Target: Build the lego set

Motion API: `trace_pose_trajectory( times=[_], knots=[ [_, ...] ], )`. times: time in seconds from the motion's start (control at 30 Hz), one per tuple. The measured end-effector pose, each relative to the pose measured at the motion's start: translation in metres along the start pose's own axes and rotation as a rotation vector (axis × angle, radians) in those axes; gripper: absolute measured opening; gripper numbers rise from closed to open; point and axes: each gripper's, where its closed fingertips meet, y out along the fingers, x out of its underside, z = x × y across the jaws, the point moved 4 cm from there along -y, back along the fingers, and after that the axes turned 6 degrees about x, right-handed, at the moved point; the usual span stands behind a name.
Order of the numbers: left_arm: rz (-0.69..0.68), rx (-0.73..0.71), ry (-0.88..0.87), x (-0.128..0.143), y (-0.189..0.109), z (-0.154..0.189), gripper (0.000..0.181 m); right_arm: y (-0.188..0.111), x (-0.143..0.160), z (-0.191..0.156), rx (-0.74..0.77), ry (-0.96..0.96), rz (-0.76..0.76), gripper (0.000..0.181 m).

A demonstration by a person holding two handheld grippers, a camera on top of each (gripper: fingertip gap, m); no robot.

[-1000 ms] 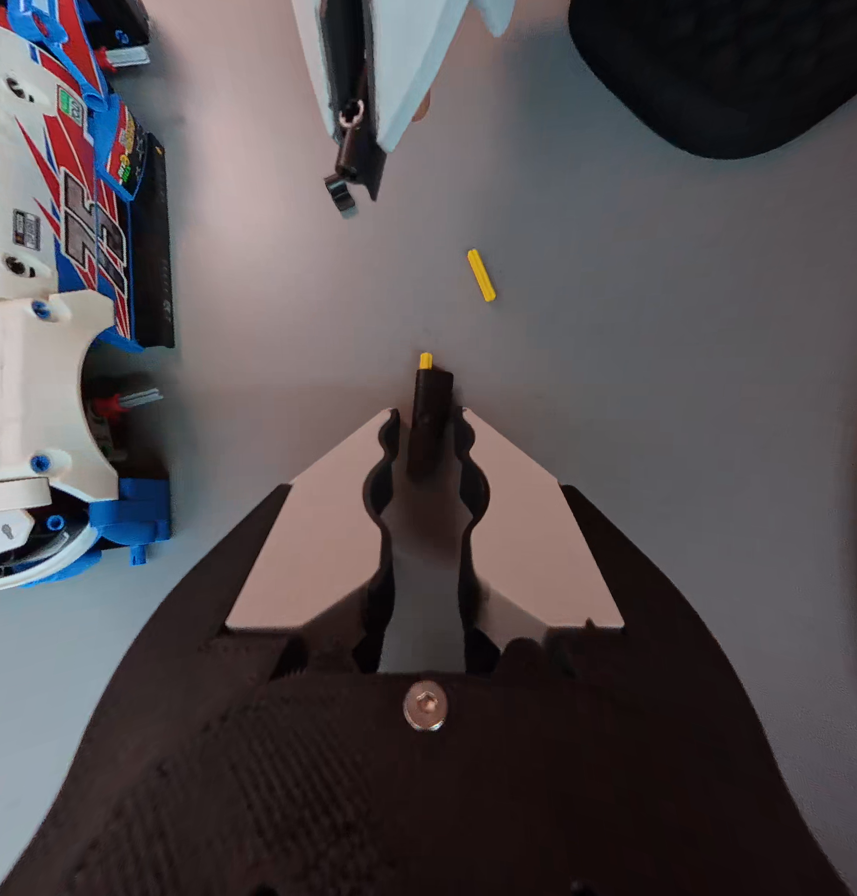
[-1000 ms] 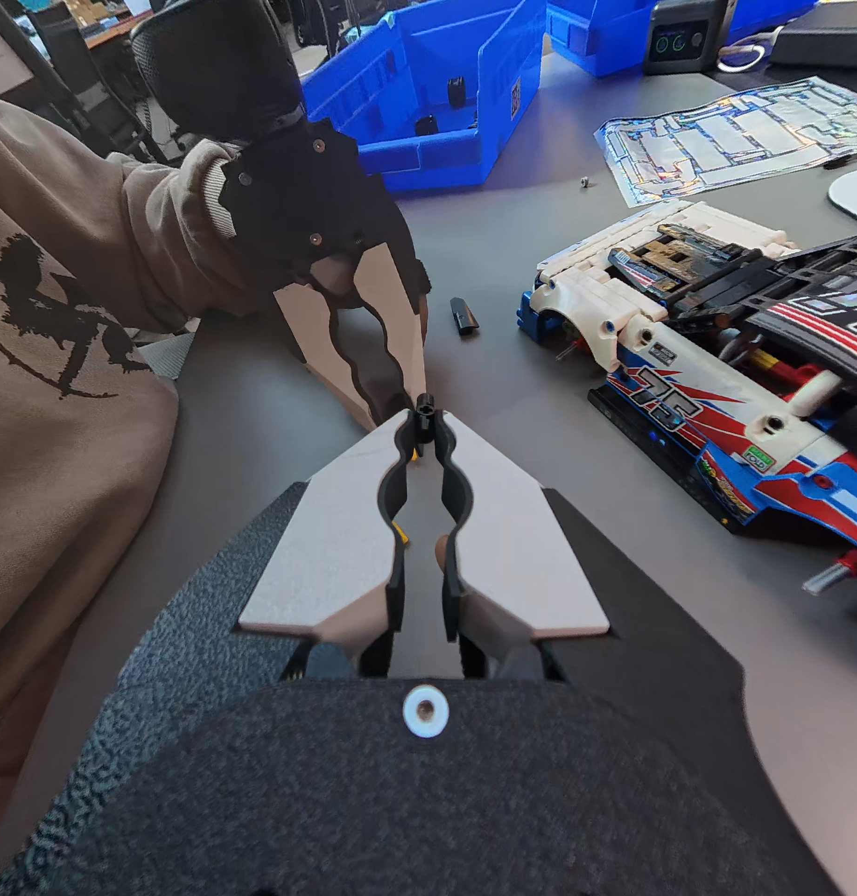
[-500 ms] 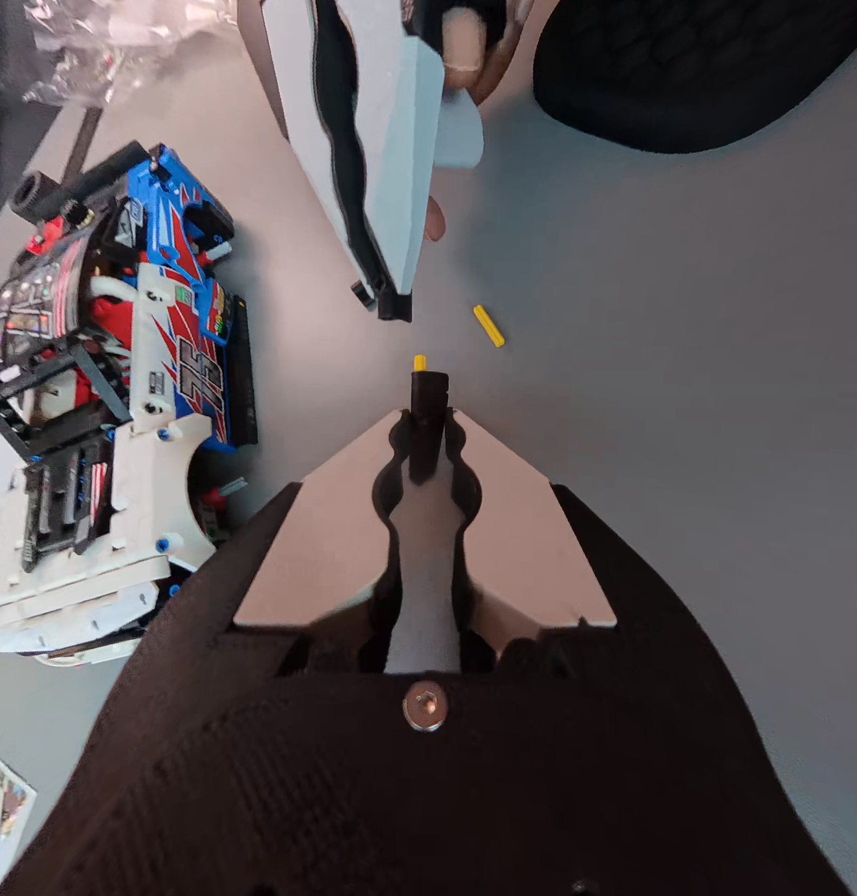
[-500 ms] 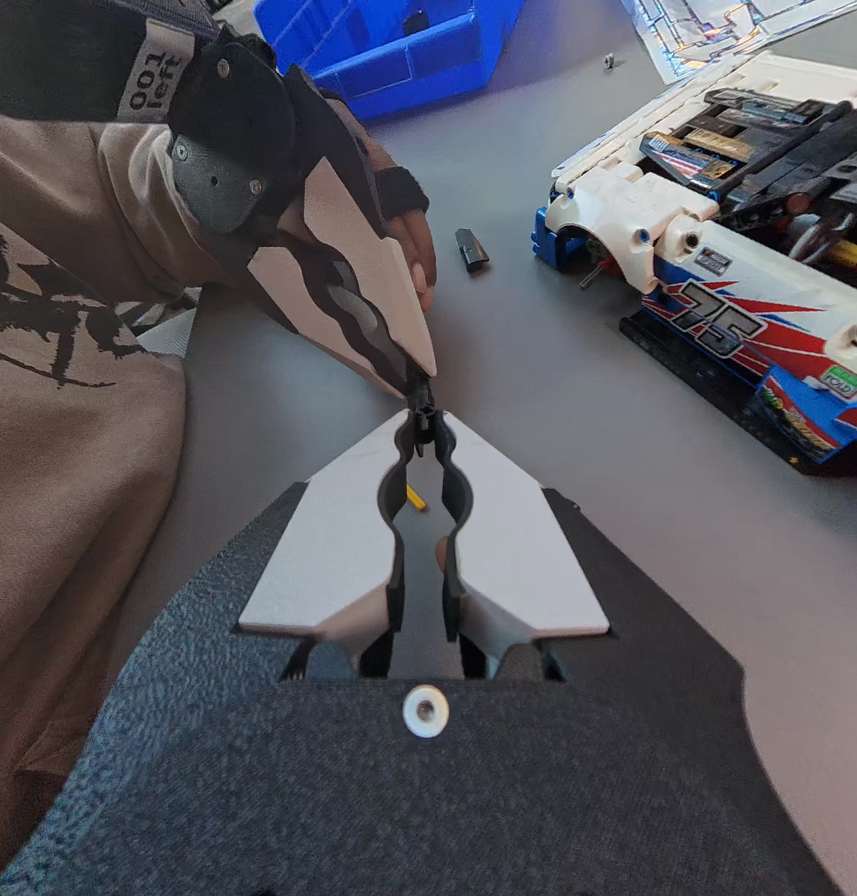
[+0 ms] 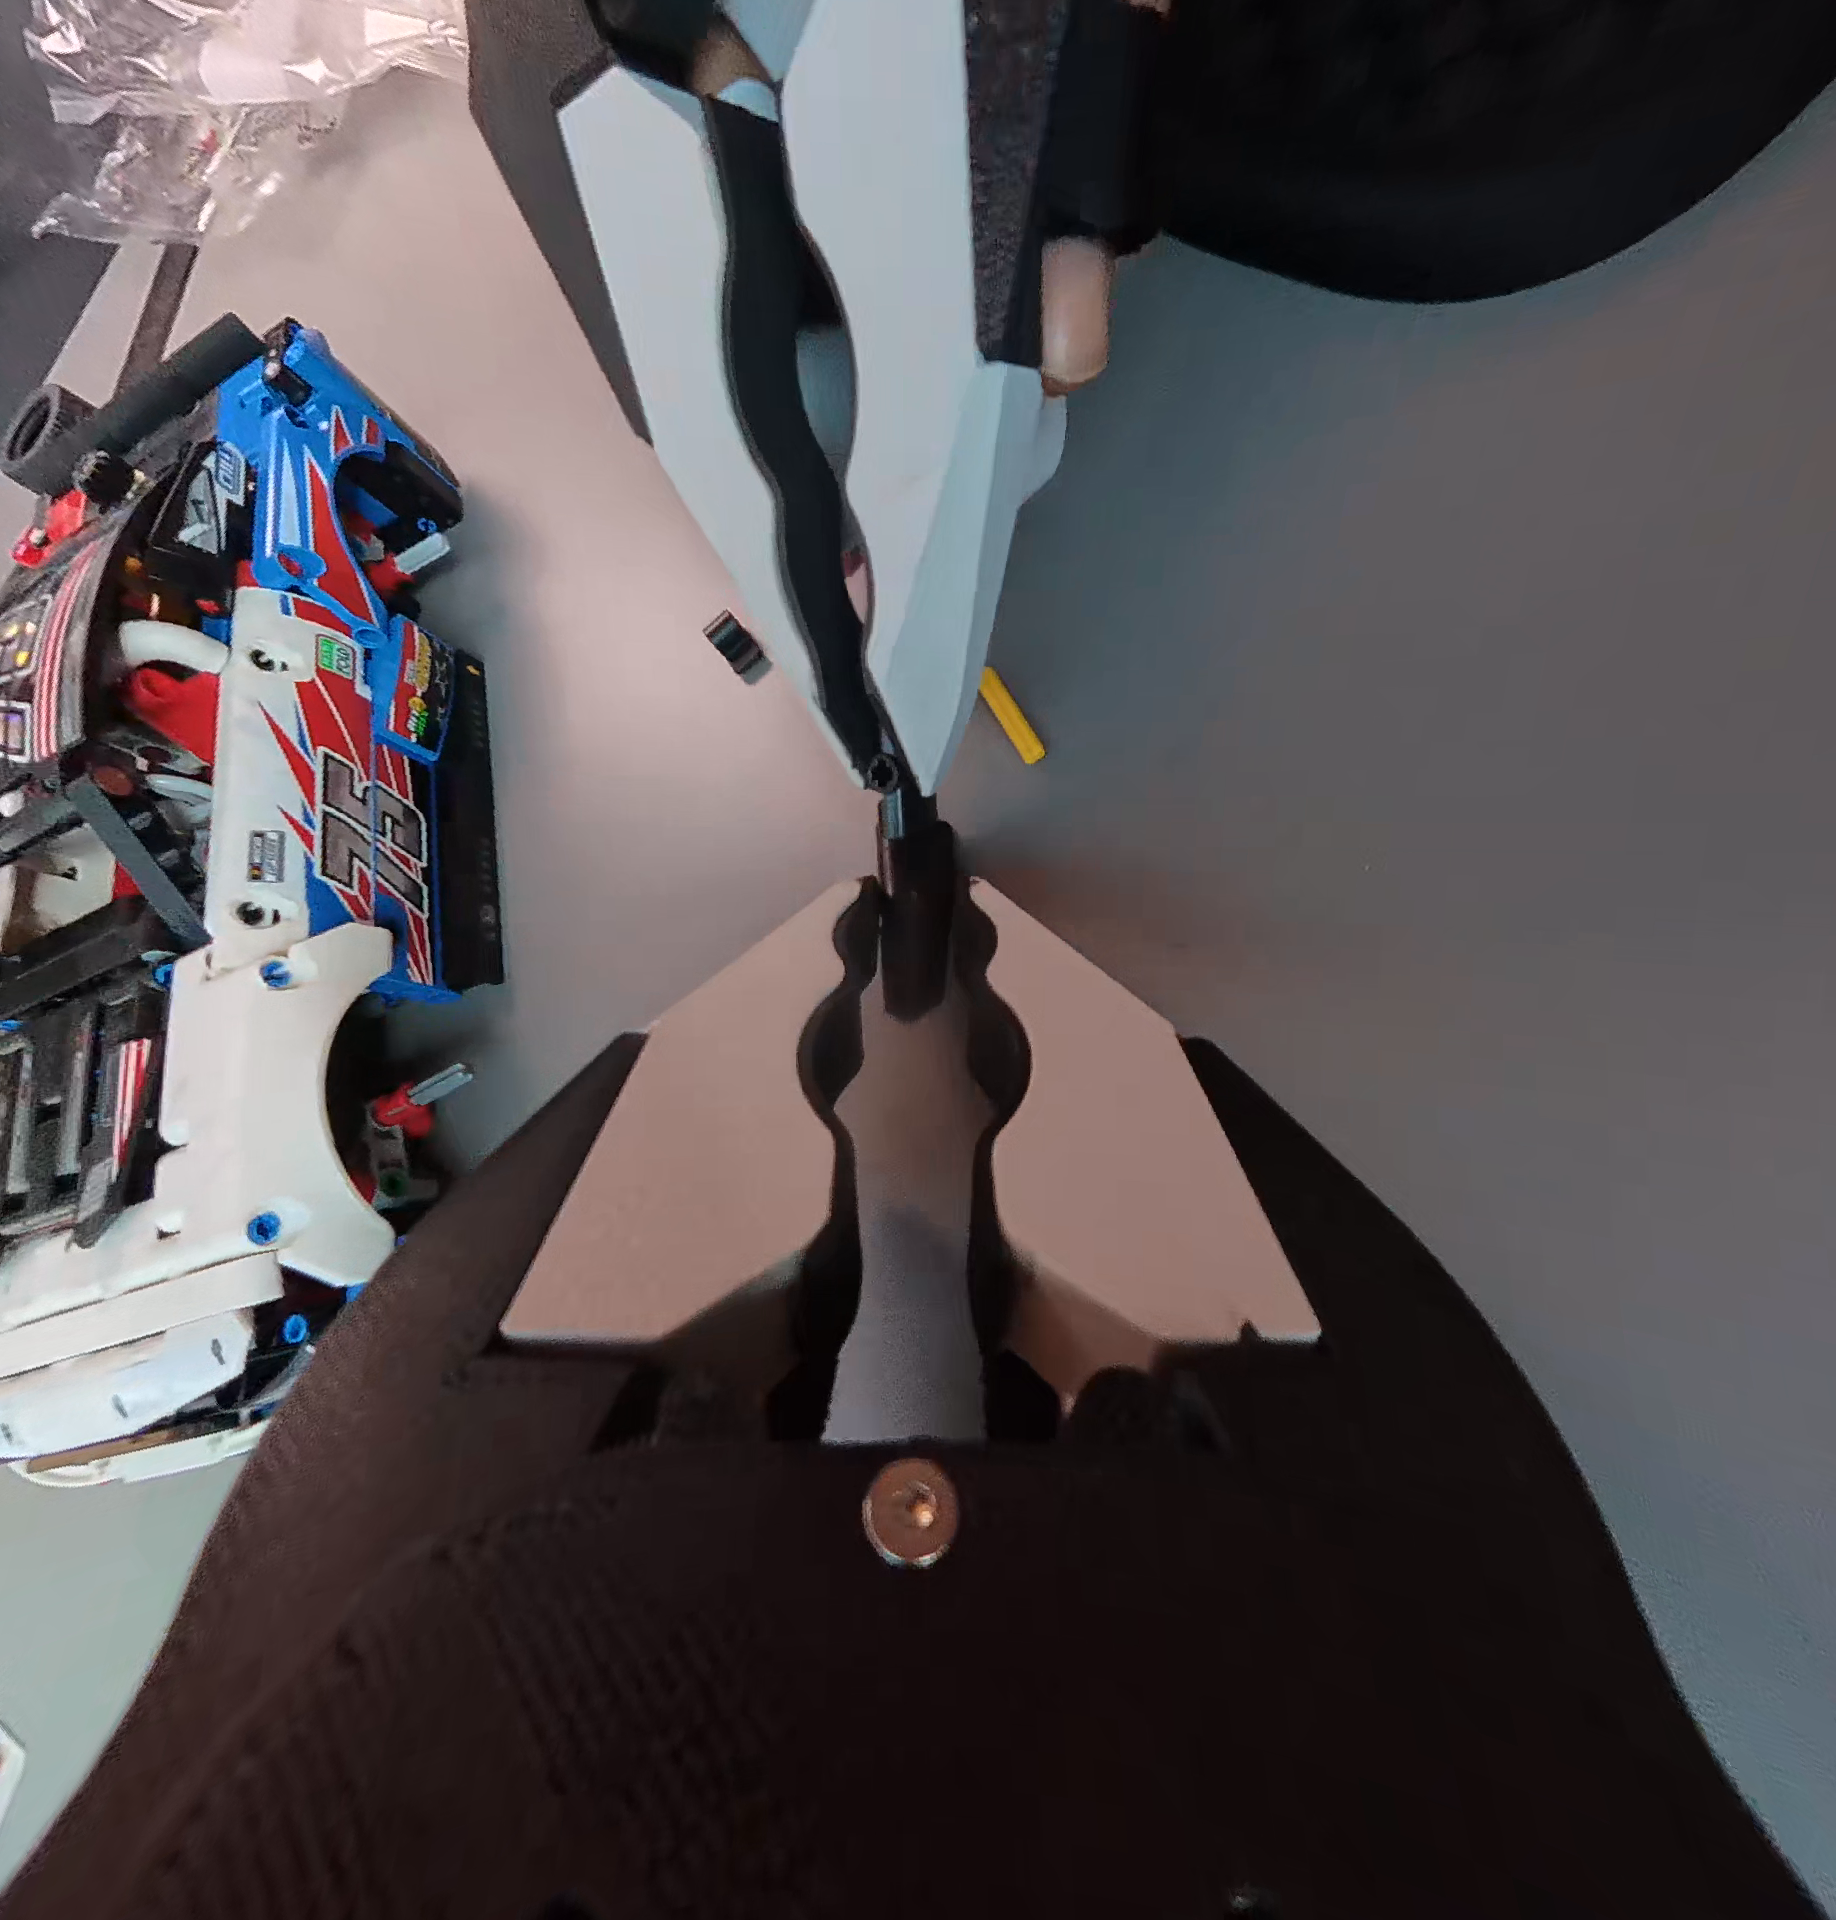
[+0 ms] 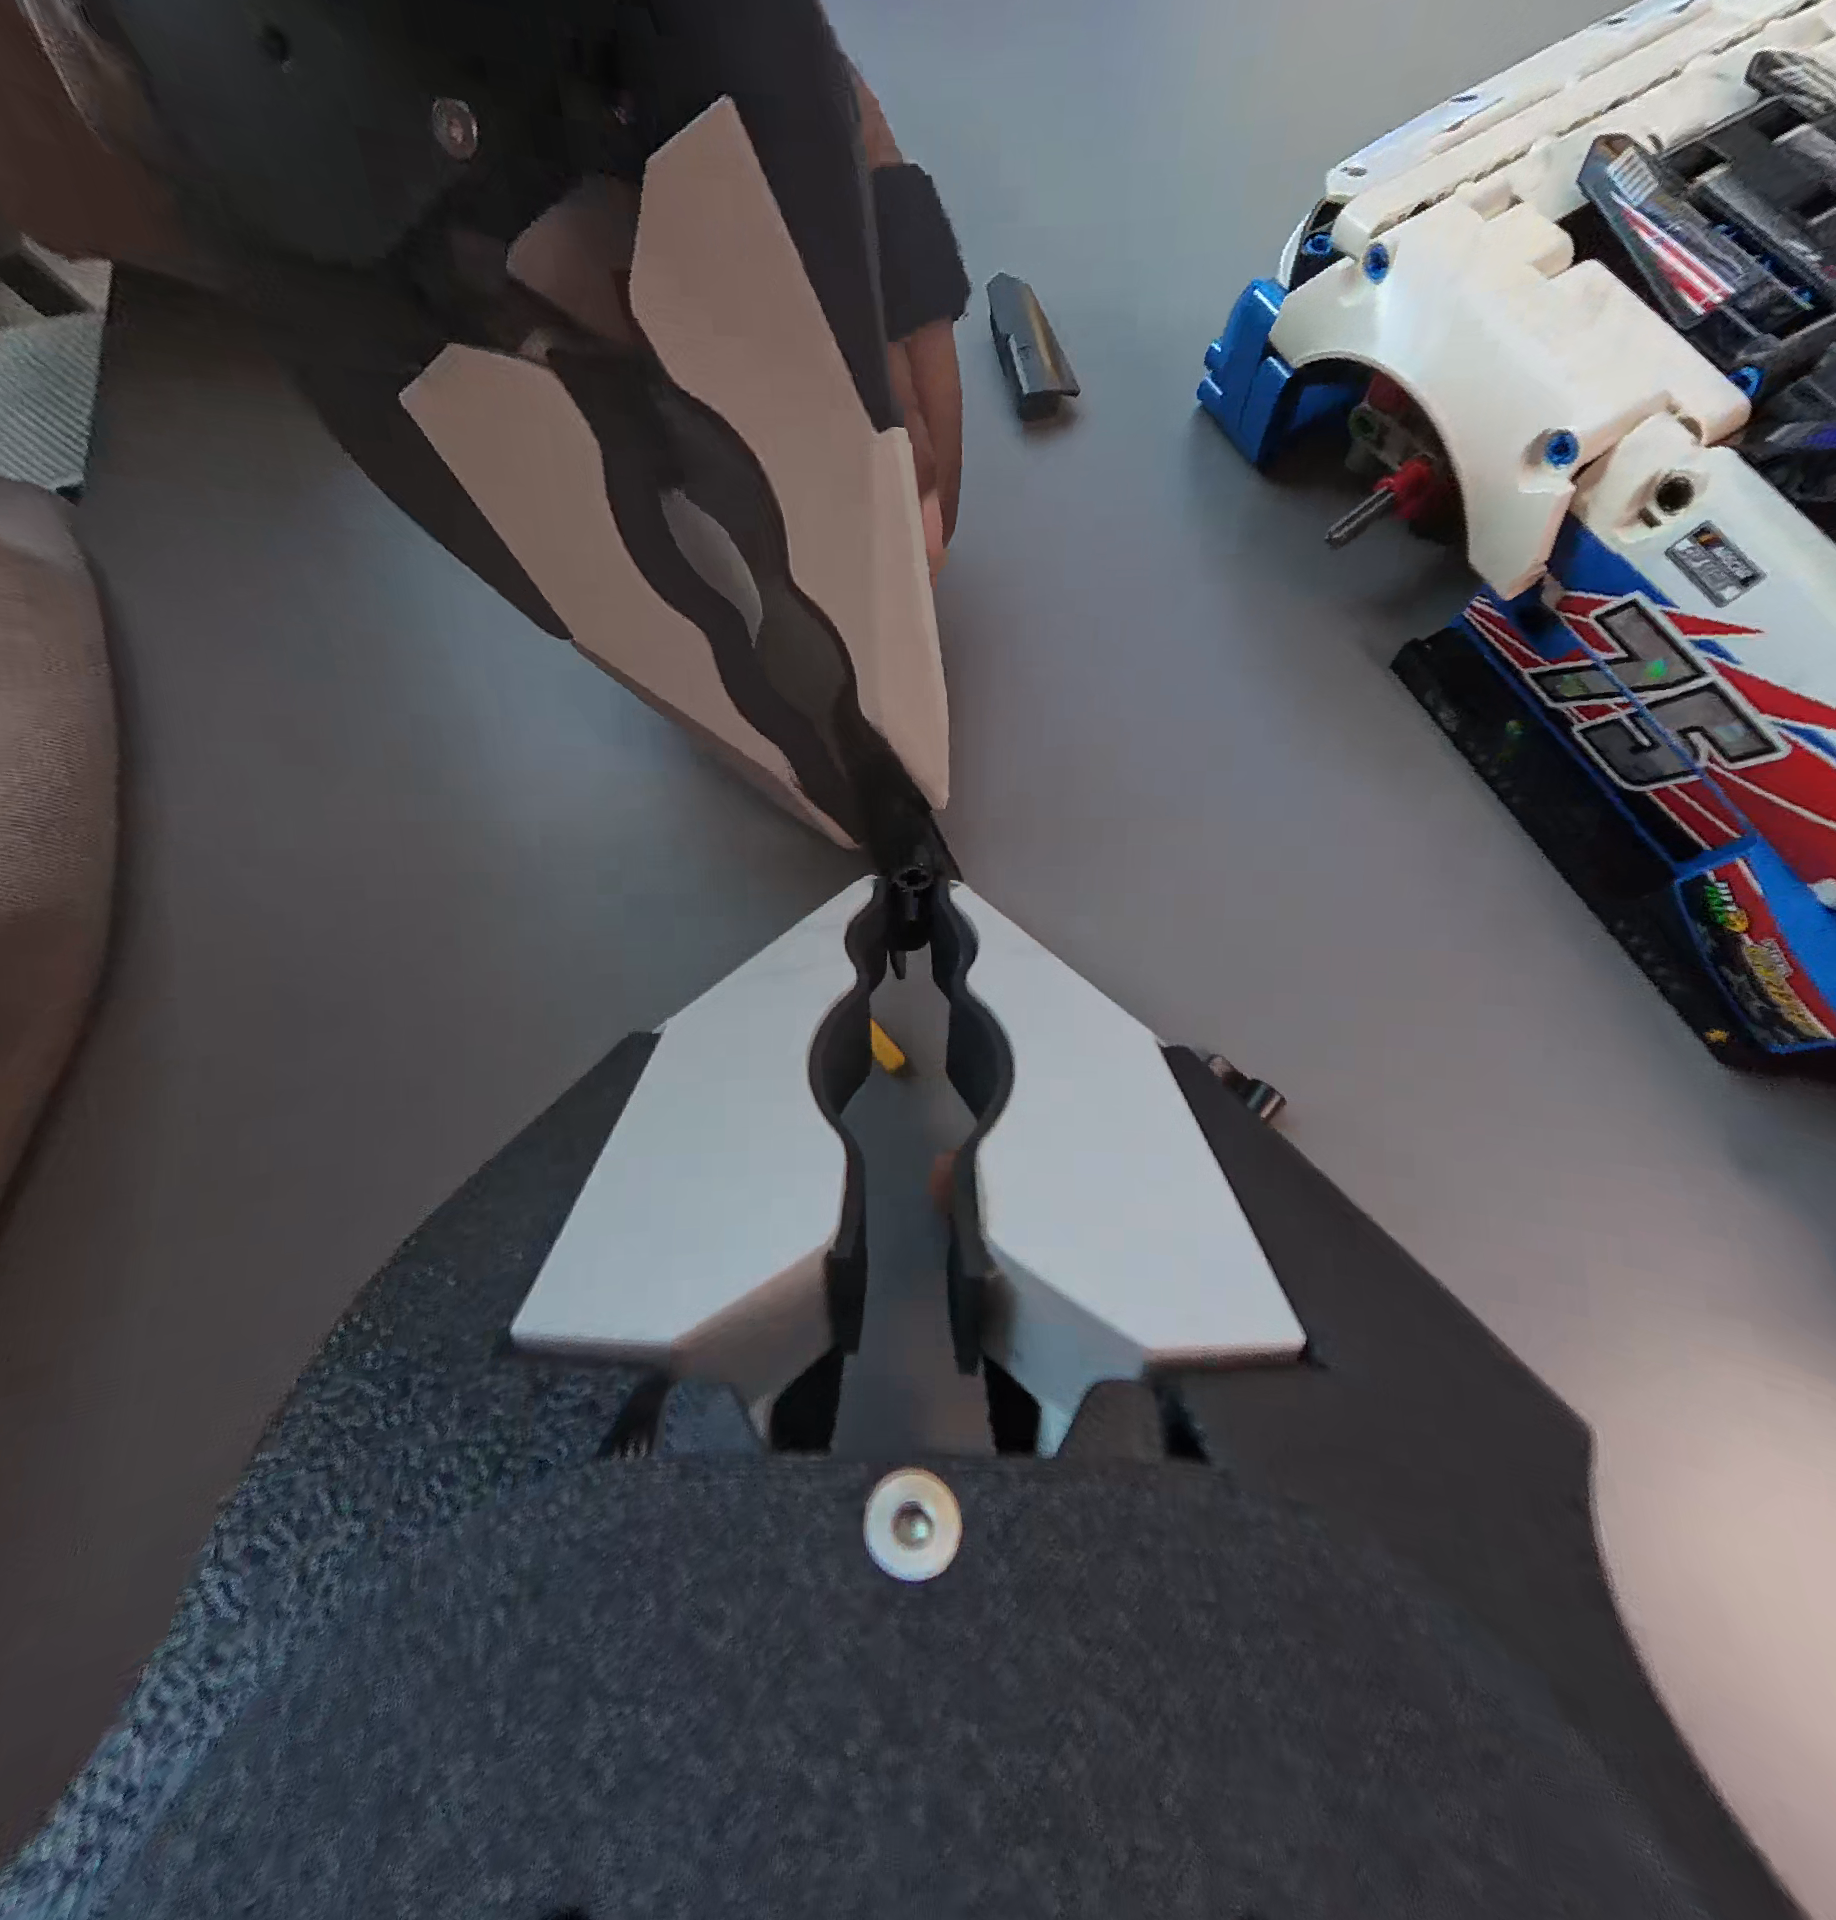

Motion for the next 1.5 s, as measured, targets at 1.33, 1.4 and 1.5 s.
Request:
trace_pose_trajectory(
  times=[1.33,1.4,1.5],
  knots=[
    [-0.065,-0.068,-0.121,0.033,-0.013,-0.051,0.012,0.003,-0.003,0.031,0.215,-0.071,0.051,0.004],
    [-0.082,-0.064,-0.104,0.033,-0.013,-0.054,0.015,0.002,-0.003,0.031,0.209,-0.066,0.055,0.004],
    [-0.11,-0.027,-0.108,0.032,-0.011,-0.058,0.02,0.0,-0.003,0.031,0.204,-0.06,0.063,0.004]
  ],
)
